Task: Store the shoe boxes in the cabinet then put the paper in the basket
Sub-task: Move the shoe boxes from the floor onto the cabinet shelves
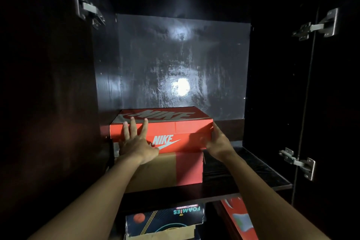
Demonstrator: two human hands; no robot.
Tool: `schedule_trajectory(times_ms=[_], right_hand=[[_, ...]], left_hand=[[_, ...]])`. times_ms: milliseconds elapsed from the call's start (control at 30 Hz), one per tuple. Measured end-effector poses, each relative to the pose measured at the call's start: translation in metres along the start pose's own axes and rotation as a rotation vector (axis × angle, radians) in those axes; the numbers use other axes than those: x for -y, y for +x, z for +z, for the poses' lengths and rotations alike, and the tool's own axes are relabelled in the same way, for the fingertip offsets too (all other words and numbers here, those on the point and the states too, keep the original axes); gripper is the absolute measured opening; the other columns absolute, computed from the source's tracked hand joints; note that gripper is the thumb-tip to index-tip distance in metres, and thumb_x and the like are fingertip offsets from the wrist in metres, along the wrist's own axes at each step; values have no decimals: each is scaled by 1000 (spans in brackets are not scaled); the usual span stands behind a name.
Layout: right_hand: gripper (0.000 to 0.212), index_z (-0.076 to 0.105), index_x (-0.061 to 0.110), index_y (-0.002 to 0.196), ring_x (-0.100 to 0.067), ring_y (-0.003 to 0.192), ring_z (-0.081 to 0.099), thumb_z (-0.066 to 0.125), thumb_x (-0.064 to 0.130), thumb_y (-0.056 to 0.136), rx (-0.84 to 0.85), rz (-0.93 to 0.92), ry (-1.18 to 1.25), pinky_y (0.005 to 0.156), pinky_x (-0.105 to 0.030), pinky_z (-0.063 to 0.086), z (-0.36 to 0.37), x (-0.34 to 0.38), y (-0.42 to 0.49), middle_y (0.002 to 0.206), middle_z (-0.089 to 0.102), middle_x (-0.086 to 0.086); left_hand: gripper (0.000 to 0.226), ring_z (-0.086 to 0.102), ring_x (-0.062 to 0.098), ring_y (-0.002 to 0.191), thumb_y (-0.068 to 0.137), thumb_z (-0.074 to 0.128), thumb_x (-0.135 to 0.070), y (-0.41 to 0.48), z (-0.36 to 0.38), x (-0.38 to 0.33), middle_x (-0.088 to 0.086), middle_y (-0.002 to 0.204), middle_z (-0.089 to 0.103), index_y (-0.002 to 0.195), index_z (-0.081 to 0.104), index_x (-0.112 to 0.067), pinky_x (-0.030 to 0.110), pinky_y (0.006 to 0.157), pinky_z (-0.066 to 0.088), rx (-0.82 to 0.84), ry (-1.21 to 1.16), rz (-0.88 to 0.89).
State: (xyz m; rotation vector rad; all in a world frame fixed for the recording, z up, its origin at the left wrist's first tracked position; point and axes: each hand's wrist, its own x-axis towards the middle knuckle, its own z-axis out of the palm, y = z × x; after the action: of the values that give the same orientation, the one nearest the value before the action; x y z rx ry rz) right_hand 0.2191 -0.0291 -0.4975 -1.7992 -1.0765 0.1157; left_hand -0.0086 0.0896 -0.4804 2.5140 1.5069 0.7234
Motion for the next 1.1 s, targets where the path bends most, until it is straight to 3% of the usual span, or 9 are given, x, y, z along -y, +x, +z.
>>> schedule_trajectory(times_ms=[100, 200, 300, 400, 533, 700, 833, 967, 1100], right_hand=[[65, 44, 31, 145, -11, 119, 56, 69, 35, 85, -44, 19, 113, 108, -31, 41, -7, 6, -32, 127, 60, 12], [66, 38, 19, 150, -16, 135, 45, 66, 34, 92, -60, 90, 137, 113, -27, 33, -12, 2, -68, 145, 51, 0], [64, 40, 20, 150, -17, 138, 43, 66, 34, 93, -64, 111, 160, 116, -32, 33, -13, -6, -104, 148, 49, -7], [58, 47, 21, 146, -18, 134, 49, 67, 33, 92, -95, 145, 189, 113, -35, 39, -15, -13, -145, 143, 54, -8], [54, 48, 23, 144, -22, 121, 60, 65, 33, 93, -101, 206, 134, 102, -34, 47, -22, -25, -202, 127, 66, -11], [54, 48, 23, 144, -19, 126, 55, 62, 38, 94, -122, 261, -16, 105, -35, 45, -41, -46, -273, 137, 59, -1], [54, 47, 26, 142, -17, 105, 67, 60, 46, 93, -184, 346, -130, 87, -38, 55, -58, -64, -338, 123, 64, 3], [56, 47, 23, 145, -17, 129, 52, 61, 41, 94, -275, 458, -226, 106, -31, 42, -74, -82, -410, 139, 57, -2], [54, 48, 19, 145, -20, 136, 47, 62, 34, 95, -307, 581, -321, 103, -22, 33, -92, -99, -484, 145, 52, -6]], left_hand=[[107, -34, 26, 143, 81, 68, -46, -4, -6, 0, 1, 154, -39, 153, -12, -37, 59, 118, 8, 43, 22, -3], [101, -21, 29, 148, 83, 67, -46, -18, -11, -4, 5, 159, -27, 155, -2, -33, 58, 118, 13, 28, 0, -2], [78, 11, 31, 149, 87, 62, -43, -50, -5, -14, 10, 162, 18, 153, 25, -26, 47, 116, 27, 22, -135, 57], [43, 56, 24, 122, 88, 61, -39, -96, 14, -25, 3, 129, 62, 127, 61, -21, 34, 98, 47, 104, -354, 176], [37, 61, 14, 113, 91, 64, -35, -157, 33, -39, -2, 121, 66, 125, 65, -21, 26, 96, 46, 291, -544, 279], [31, 67, 11, 100, 90, 65, -32, -212, 58, -46, -2, 111, 71, 119, 69, -21, 23, 86, 50, 408, -646, 369], [31, 63, 7, 100, 91, 65, -32, -256, 82, -59, -5, 105, 68, 119, 68, -21, 23, 86, 48, 524, -680, 449], [26, 63, 12, 94, 91, 65, -26, -314, 110, -80, -1, 99, 67, 114, 70, -15, 18, 76, 48, 646, -753, 514], [29, 64, 9, 76, 90, 66, -31, -372, 150, -99, 0, 98, 72, 116, 69, -18, 22, 60, 47, 831, -778, 566]])
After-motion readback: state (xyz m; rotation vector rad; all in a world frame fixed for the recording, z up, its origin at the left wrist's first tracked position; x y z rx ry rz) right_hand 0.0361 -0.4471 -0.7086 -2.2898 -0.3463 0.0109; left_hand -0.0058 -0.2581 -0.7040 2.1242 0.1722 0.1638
